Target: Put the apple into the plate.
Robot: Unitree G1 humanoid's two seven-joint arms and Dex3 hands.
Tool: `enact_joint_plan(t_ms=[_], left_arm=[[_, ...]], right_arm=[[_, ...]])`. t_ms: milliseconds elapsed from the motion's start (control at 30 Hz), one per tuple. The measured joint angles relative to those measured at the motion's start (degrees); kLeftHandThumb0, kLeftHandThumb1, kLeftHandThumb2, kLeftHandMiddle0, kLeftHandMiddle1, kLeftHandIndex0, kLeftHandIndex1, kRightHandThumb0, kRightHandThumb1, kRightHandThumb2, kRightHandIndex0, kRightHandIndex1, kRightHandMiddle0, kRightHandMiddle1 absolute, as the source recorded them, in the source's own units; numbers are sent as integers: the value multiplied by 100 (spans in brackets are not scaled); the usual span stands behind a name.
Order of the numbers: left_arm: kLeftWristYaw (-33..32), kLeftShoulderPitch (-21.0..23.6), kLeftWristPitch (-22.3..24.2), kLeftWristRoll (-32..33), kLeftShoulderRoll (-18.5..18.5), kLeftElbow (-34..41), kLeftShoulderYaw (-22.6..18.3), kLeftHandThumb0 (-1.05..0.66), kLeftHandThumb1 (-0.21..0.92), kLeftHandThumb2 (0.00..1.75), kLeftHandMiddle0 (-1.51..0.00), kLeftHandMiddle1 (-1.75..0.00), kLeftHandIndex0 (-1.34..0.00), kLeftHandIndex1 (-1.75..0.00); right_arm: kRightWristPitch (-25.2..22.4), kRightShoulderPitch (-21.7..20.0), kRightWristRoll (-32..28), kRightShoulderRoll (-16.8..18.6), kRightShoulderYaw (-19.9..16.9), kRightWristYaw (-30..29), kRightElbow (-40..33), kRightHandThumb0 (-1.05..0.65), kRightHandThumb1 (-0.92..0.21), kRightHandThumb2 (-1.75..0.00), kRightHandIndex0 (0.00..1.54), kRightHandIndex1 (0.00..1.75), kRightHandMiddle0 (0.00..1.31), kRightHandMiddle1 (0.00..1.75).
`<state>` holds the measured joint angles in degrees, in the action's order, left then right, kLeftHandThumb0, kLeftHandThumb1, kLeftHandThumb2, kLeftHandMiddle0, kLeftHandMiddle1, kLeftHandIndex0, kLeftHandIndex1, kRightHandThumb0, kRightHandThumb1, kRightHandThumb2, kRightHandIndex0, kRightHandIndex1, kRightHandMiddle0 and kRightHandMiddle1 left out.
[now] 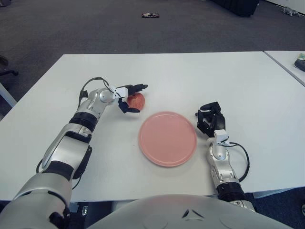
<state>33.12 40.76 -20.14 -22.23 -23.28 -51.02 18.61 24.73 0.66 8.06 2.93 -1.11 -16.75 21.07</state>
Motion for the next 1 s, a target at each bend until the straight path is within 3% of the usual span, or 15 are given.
enact_joint_plan(t_ms=[600,1000], left_arm=[[-546,-192,-322,-245,12,187,207,-86,38,82,0,0,0,-9],[-2400,-155,-675,-1012,250,-420,630,-93,50,75,0,0,0,-1]], right_arm=[[152,34,-37,7,-23,6,17,-37,-72,-81,58,126,32,175],[153,53,-48,26,-44,5,-1,-37,-71,-82,59,126,32,175]])
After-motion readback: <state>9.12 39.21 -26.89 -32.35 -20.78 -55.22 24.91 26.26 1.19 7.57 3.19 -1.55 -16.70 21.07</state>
